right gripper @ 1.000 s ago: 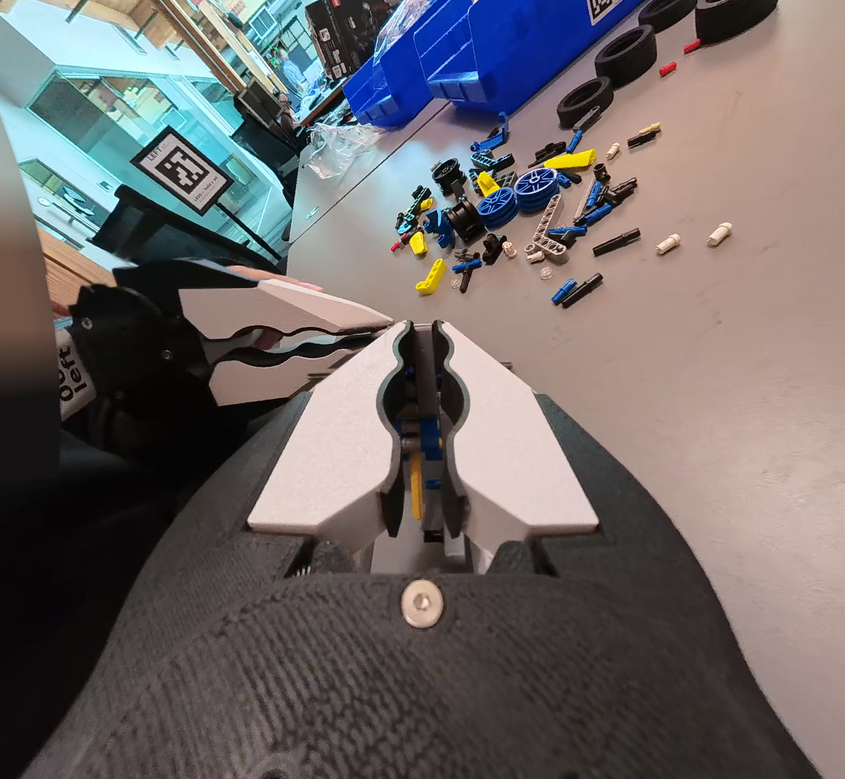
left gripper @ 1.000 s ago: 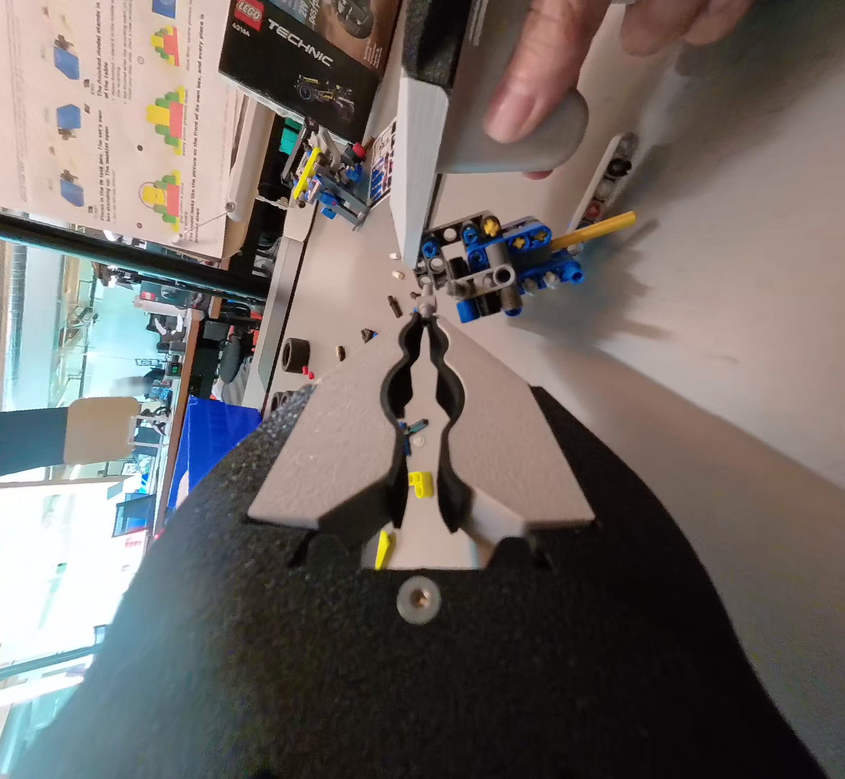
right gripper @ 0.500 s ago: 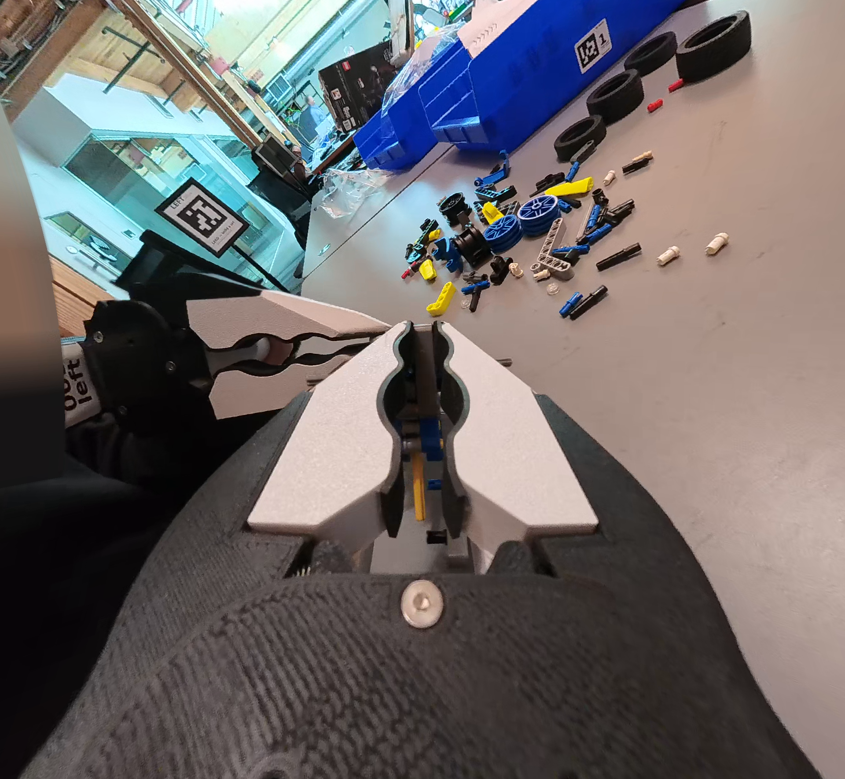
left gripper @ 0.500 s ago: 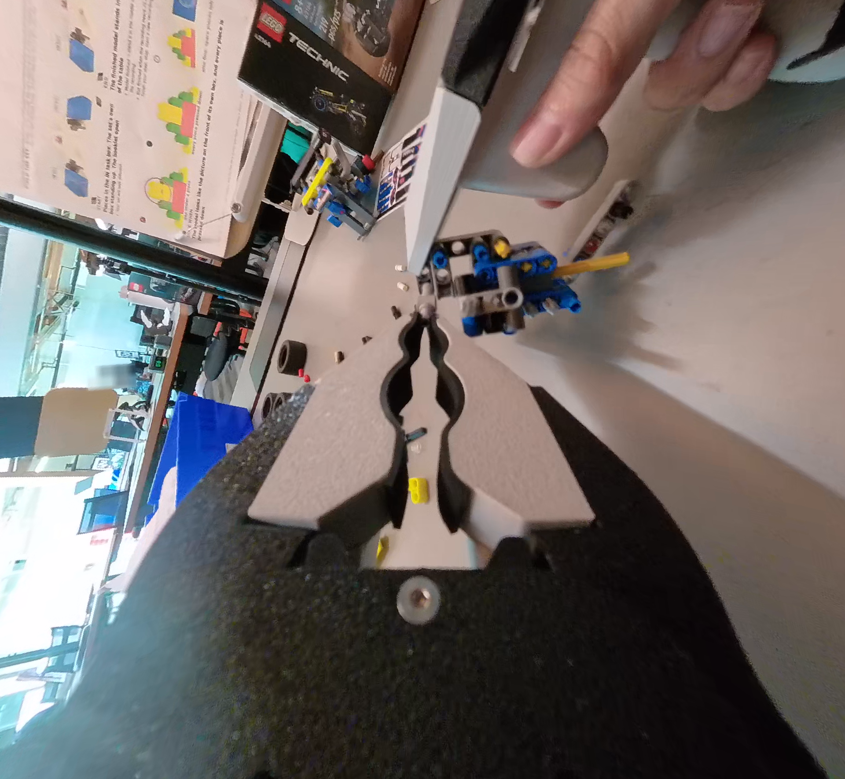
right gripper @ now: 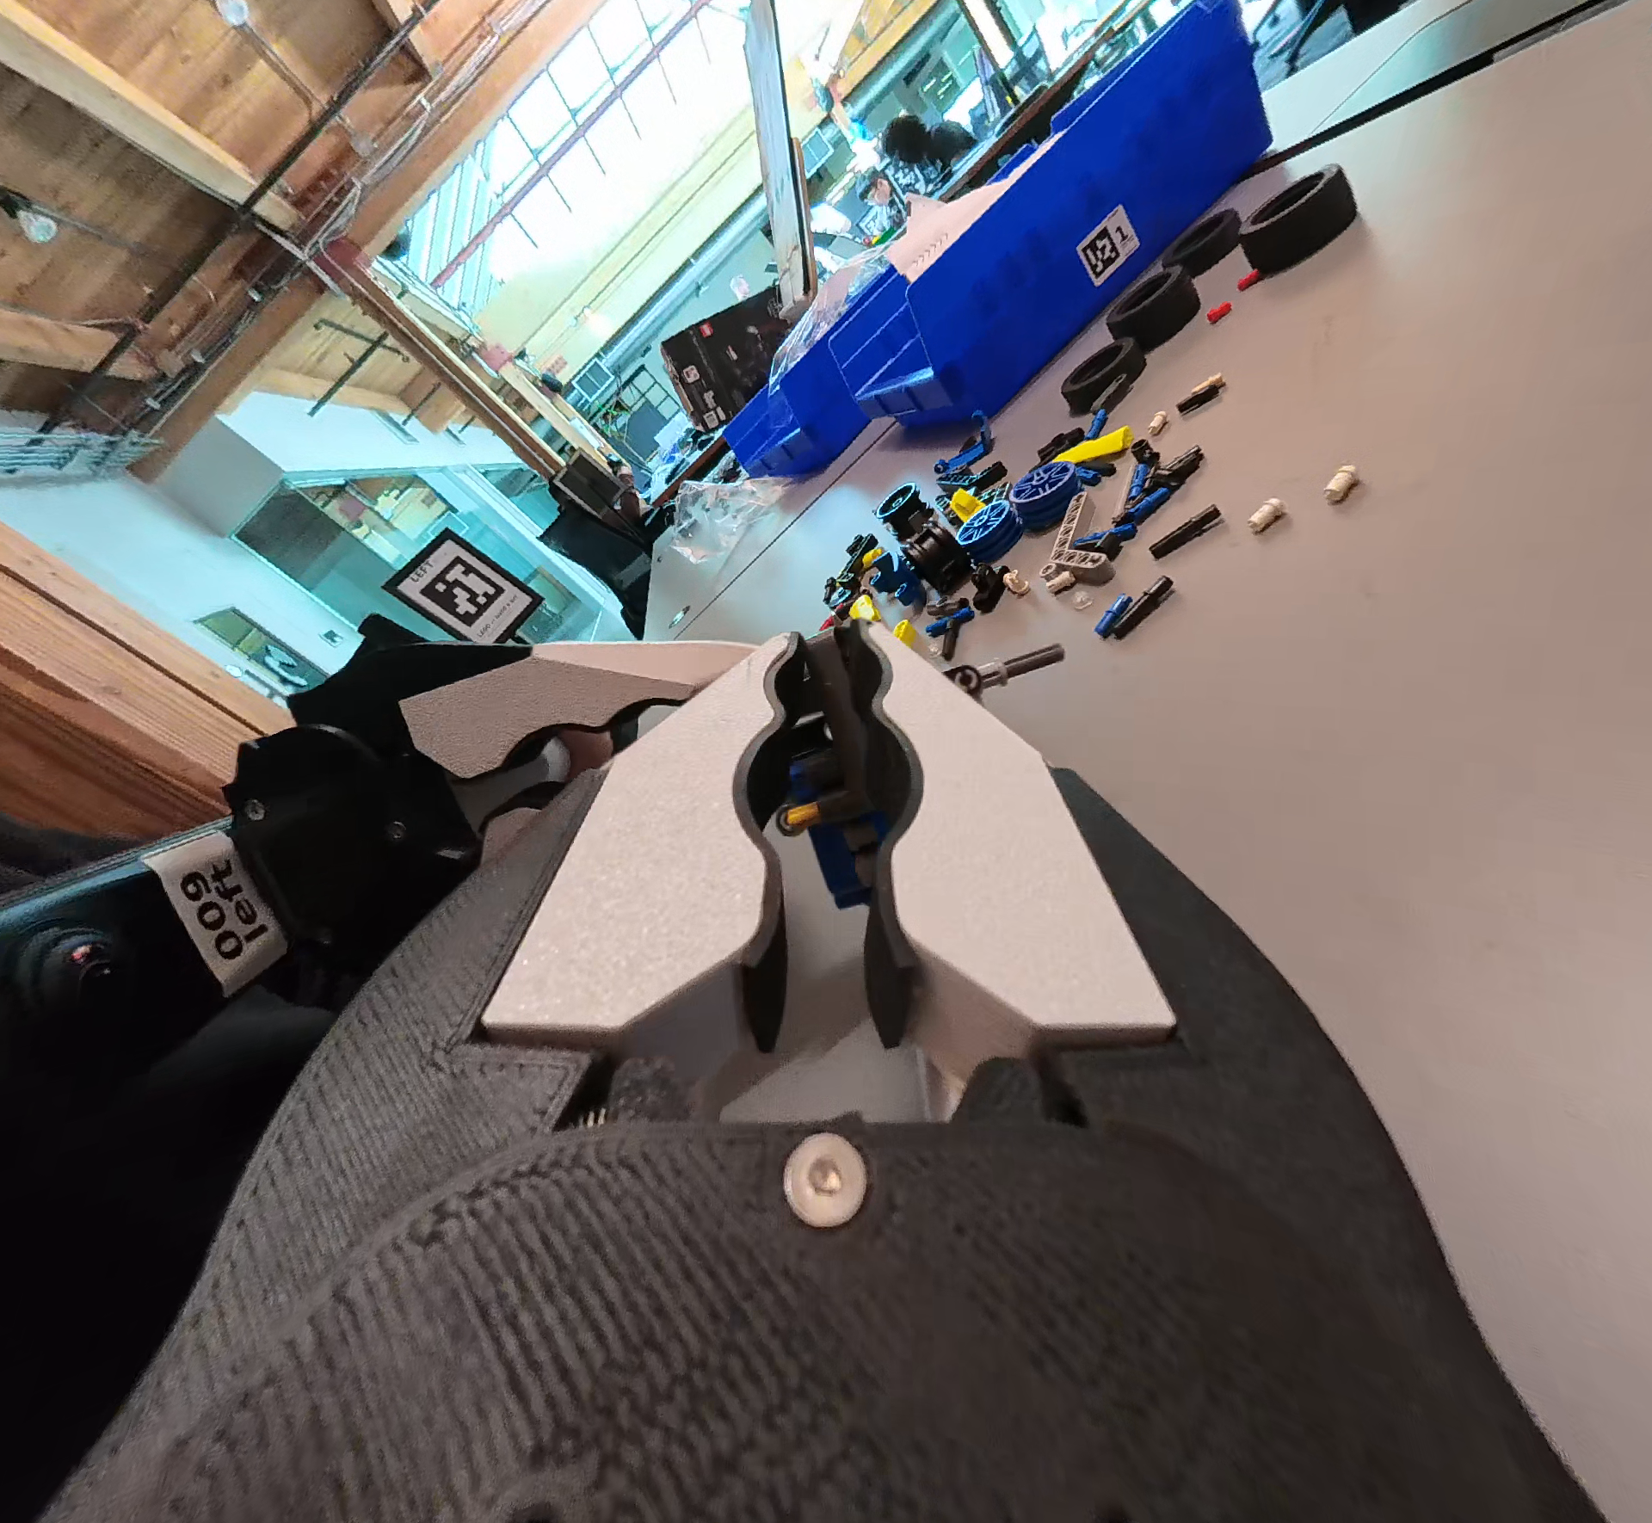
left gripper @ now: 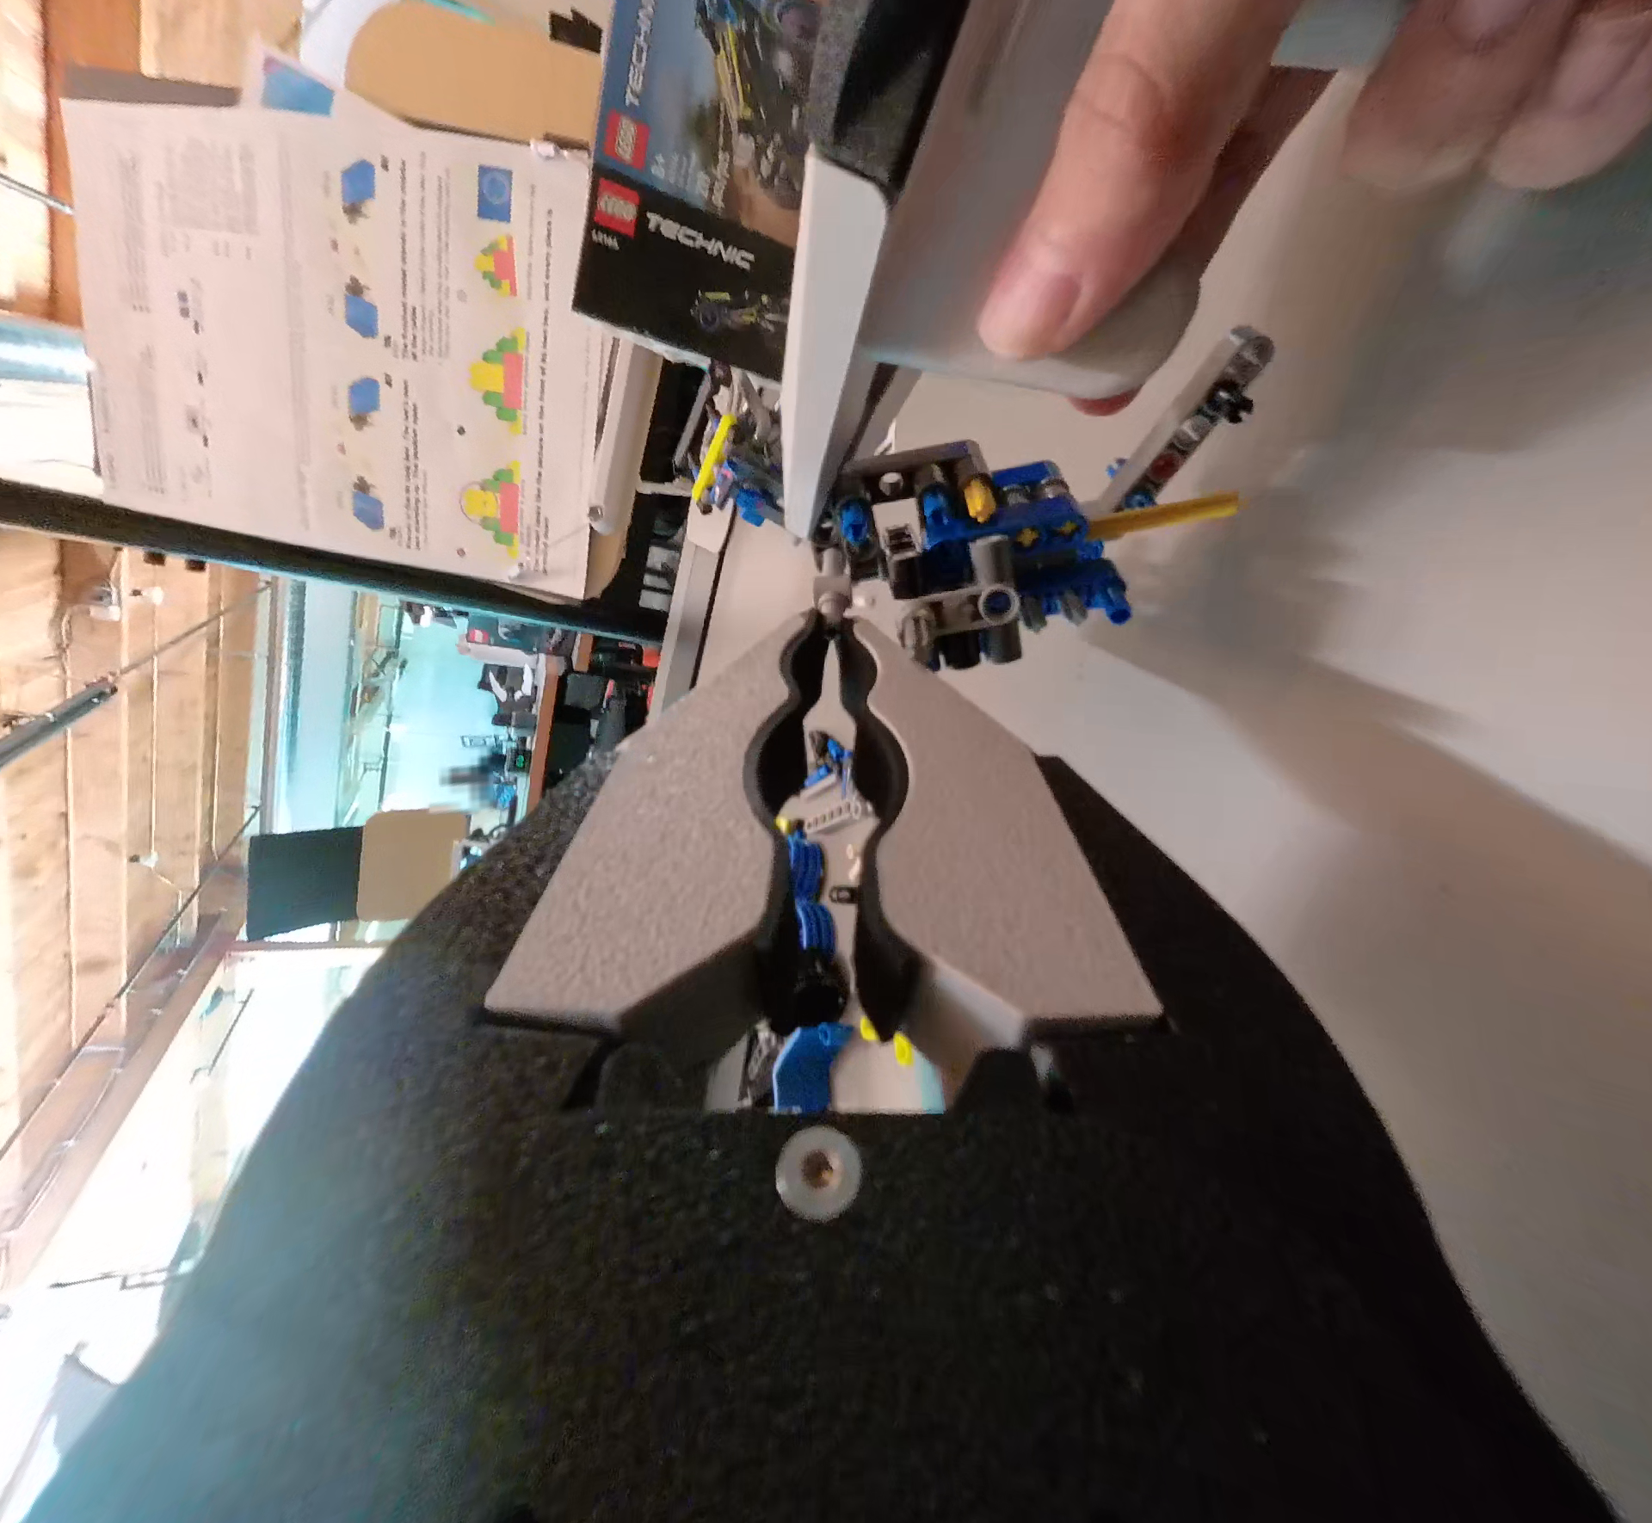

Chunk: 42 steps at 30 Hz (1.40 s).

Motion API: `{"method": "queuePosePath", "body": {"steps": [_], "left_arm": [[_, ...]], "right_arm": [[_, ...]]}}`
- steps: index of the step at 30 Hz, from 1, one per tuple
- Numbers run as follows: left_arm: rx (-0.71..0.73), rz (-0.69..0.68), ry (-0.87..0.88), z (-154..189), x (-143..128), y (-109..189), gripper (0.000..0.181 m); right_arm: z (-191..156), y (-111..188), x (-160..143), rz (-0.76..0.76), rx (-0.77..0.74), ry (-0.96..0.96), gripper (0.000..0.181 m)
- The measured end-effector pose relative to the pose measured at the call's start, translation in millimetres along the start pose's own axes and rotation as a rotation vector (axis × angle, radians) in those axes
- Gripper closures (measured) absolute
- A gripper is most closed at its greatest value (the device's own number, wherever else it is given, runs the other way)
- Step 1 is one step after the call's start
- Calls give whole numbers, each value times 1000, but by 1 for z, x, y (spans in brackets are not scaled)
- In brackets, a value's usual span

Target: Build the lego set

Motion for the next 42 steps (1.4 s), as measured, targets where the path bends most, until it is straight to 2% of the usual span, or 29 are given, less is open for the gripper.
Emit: {"method": "queuePosePath", "body": {"steps": [1, 5, 12, 18, 26, 33, 38, 42], "left_arm": [[6, 18, -1, -1, 2, -1, 181], [9, 95, 14, -2, 13, -13, 181], [-22, 154, -15, -3, 39, -35, 181], [-73, 210, -35, -2, 51, -44, 181], [-101, 255, -107, -2, 49, -52, 181], [-203, 216, 63, -6, 47, -52, 181], [-162, 209, 2, 5, 46, -58, 181], [-139, 221, 2, 5, 46, -56, 181]], "right_arm": [[1, 3, 1, 5, 0, -1, 172], [6, 20, 7, 54, -25, 10, 173], [17, 52, 13, 194, -96, -106, 172], [21, 65, 14, 264, -180, -118, 173], [29, 70, 16, 249, -175, -173, 173], [28, 65, 14, 225, -228, -124, 173], [31, 65, 14, 199, -230, -155, 172], [31, 64, 14, 156, -252, -97, 172]]}}
Point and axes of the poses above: each gripper's, where its closed fingertips meet, y back along the fingers, x out of its top, z = x × y across the jaws, the point moved 8 cm from there along y, back along the fingers, and after that the axes turned 7 degrees about -x, right-handed, at the moved point
